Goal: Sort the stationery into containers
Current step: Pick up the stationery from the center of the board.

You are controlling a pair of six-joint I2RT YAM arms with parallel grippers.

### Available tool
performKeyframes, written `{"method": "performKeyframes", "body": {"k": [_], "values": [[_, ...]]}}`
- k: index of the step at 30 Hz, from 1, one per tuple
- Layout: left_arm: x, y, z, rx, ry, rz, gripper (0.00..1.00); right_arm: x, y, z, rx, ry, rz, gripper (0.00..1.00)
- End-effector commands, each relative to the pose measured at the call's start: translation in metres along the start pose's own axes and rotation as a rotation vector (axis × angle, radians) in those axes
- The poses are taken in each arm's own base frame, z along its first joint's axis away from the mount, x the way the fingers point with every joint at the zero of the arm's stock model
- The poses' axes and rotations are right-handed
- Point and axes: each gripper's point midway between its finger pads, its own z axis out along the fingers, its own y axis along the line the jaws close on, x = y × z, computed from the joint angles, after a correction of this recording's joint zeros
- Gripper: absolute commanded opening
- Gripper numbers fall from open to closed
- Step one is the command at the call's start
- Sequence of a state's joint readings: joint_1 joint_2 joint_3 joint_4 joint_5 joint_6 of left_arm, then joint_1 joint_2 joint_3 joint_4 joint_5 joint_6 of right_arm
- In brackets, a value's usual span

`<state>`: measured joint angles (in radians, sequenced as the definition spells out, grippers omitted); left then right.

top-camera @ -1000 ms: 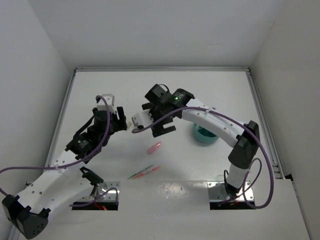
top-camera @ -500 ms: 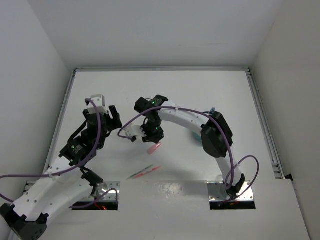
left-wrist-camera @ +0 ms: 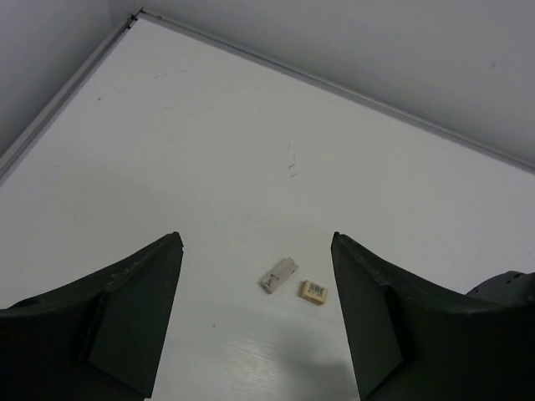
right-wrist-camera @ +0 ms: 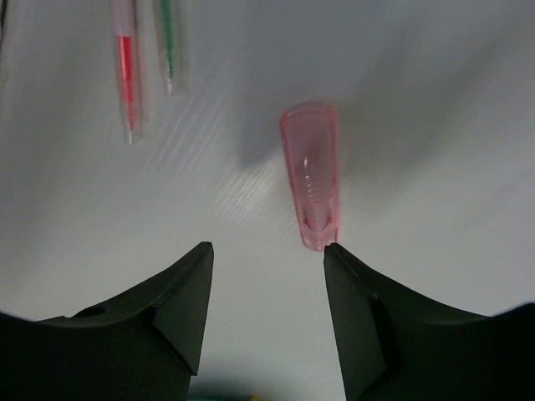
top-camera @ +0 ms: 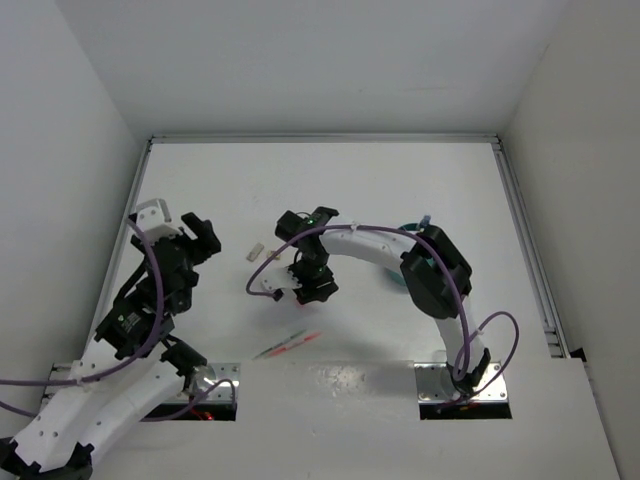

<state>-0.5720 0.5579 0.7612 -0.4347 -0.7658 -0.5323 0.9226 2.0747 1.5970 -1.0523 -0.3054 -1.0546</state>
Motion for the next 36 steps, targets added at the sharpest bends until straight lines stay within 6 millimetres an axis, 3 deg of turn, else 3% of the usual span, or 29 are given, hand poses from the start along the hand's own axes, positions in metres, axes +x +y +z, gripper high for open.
{"method": "performKeyframes", "body": {"k": [1,12,28,36], "values": [[-0.009,0.013,-0.003,-0.05,-0.046,-0.043,0.78,-0.024,-0.023,-0.011,0.118,-0.052,-0.072,0.56],[-0.014,0.015,-0.005,-0.052,-0.062,-0.057,0.78,-0.026,-0.021,0.019,0.077,-0.003,-0.068,0.58],[-0.022,0.023,-0.013,-0.056,-0.1,-0.099,0.78,-0.021,-0.042,0.04,0.154,0.074,-0.041,0.58],[-0.022,0.023,-0.013,-0.056,-0.1,-0.099,0.78,-0.019,-0.037,0.046,0.139,0.091,-0.035,0.5]]}}
